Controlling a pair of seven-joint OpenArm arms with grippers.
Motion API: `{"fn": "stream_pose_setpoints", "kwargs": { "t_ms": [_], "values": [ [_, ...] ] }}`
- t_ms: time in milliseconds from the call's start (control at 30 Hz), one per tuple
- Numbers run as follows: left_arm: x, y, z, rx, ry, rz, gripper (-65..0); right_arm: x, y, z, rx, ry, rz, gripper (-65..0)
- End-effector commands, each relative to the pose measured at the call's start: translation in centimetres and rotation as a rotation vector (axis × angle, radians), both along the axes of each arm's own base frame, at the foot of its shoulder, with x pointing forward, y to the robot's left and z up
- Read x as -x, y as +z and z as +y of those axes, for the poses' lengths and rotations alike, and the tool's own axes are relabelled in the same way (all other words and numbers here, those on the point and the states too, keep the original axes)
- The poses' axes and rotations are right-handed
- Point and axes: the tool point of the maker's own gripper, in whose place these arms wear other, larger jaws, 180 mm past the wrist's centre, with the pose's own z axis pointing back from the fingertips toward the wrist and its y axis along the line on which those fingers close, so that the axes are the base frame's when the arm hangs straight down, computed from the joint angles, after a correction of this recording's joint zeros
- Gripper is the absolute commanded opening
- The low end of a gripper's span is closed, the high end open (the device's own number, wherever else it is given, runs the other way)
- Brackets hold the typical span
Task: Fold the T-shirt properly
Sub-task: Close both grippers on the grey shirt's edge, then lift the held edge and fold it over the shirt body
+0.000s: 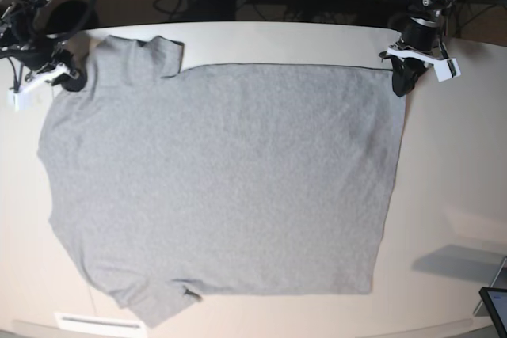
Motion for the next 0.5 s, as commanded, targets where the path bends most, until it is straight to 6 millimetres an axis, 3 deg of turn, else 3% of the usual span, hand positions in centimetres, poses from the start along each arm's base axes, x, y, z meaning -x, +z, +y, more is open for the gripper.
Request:
{"fn": "stream_pose_setpoints", "kwargs": {
  "t_ms": [0, 167, 467],
  "values": [
    [-0.4, 1.2, 0.3, -0.014, -0.006, -0.040, -65.0, -1.1, 1.8, -0.6, 0.028, 0.008, -0.064, -65.0],
    [-0.4, 1.4, 0.6, -0.019, -0.003, -0.044, -65.0, -1.7, 3.6, -0.8, 0.083, 0.033, -0.104, -65.0],
    [-1.0, 6.7, 2.6, -0.114, 0.028, -0.157, -65.0, -2.6, 5.8, -0.8, 0.137, 0.051, -0.163, -65.0]
  ]
}}
